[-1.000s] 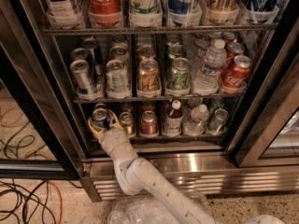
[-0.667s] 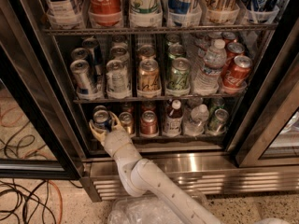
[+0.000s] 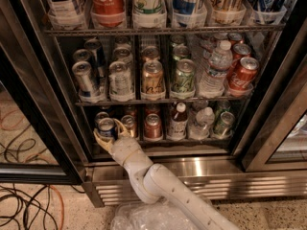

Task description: Pick pepsi can from bottom shelf of fridge

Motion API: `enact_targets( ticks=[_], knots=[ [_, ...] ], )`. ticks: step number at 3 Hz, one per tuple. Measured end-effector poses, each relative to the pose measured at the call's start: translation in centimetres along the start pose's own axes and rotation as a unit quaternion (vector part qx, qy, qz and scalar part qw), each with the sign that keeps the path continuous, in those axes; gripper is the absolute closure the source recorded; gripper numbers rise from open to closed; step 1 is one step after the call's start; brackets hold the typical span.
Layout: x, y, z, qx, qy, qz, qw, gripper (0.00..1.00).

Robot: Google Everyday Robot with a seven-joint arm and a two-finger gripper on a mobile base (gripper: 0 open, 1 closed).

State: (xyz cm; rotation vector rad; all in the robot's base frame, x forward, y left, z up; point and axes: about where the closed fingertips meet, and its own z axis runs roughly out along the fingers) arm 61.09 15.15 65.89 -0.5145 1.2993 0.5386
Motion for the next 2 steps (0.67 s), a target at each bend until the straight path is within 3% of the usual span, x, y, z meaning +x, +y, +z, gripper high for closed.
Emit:
enact_targets(
  ticks=[2],
  knots=[
    [0.02, 0.46, -1.73, -0.068, -0.001, 0.016, 0.9976, 1.0]
  ],
)
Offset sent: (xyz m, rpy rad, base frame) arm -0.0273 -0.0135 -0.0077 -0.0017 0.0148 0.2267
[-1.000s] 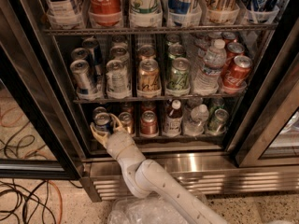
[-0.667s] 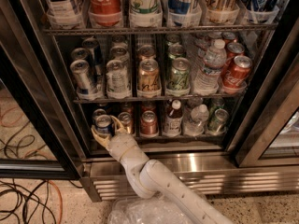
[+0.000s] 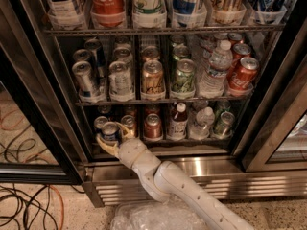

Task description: Pick pepsi can from bottom shelf of fridge

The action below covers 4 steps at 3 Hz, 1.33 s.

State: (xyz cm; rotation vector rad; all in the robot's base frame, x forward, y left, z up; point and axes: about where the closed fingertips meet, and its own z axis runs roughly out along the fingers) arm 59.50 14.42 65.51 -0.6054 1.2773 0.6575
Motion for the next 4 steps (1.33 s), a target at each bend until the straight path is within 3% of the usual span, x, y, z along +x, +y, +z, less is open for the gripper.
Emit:
enact_targets(
  ticks=[2, 4],
  knots=[
    [0.0, 0.4, -2.1, -0.048, 0.006, 0.007, 0.9988, 1.0],
    [-0.6, 0.7, -4.3, -0.066, 0.022, 0.001, 0.9976, 1.0]
  ],
)
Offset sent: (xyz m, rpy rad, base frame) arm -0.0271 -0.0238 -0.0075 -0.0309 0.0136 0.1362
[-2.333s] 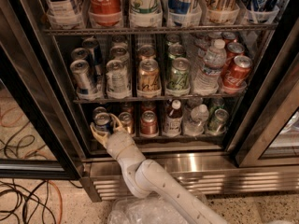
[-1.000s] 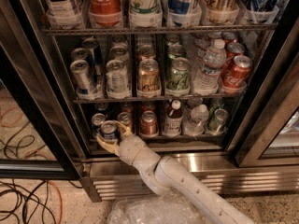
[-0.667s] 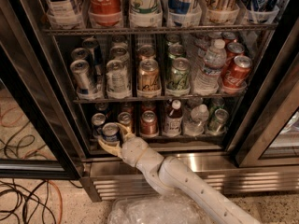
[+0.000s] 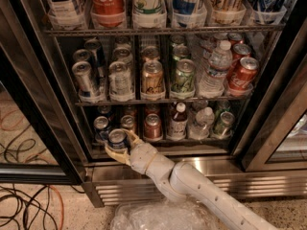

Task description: Pick pepsi can from bottom shelf of fridge

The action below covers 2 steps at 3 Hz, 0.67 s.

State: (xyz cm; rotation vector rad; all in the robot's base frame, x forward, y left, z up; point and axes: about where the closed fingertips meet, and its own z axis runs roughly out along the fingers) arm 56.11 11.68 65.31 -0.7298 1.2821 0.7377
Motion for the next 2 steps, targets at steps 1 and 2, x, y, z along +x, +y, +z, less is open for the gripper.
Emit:
enact_targets(
  ticks=[1, 2],
  knots=[
    [-0.52, 0.36, -0.8, -0.005, 0.007, -0.003, 1.0, 1.0],
    [-1.31, 0.78, -1.41, -0.011, 0.011, -0.009, 0.9998, 1.0]
  ],
)
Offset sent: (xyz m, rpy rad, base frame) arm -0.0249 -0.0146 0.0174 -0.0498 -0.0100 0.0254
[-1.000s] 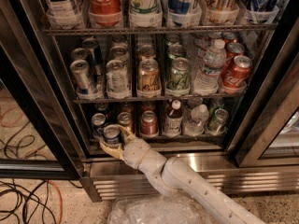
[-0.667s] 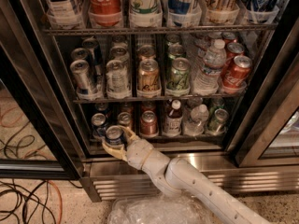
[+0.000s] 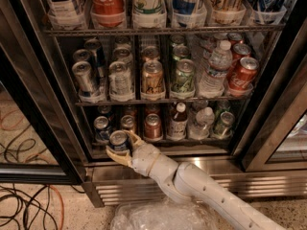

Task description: Pick pepsi can from bottom shelf of fridge

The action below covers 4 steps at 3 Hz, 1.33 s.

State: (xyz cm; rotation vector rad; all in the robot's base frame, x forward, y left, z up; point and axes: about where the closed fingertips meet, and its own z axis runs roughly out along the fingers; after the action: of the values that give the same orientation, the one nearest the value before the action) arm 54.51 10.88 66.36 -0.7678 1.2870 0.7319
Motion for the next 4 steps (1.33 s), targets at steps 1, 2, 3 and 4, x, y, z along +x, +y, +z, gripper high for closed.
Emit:
enact_targets(
  ticks=[1, 2, 3, 4],
  knots=[
    [-0.7, 0.4, -0.9, -0.001, 0.005, -0.005, 1.0, 1.0],
    [-1.6, 0.9, -1.9, -0.002, 0.008, -0.011, 0.9999, 1.0],
    [-2.5, 1.5, -2.9, -0.003, 0.01, -0.017, 0.9998, 1.0],
    [-3.4, 2.1, -3.7, -0.009, 0.011, -0.022, 0.9997, 1.0]
  ],
)
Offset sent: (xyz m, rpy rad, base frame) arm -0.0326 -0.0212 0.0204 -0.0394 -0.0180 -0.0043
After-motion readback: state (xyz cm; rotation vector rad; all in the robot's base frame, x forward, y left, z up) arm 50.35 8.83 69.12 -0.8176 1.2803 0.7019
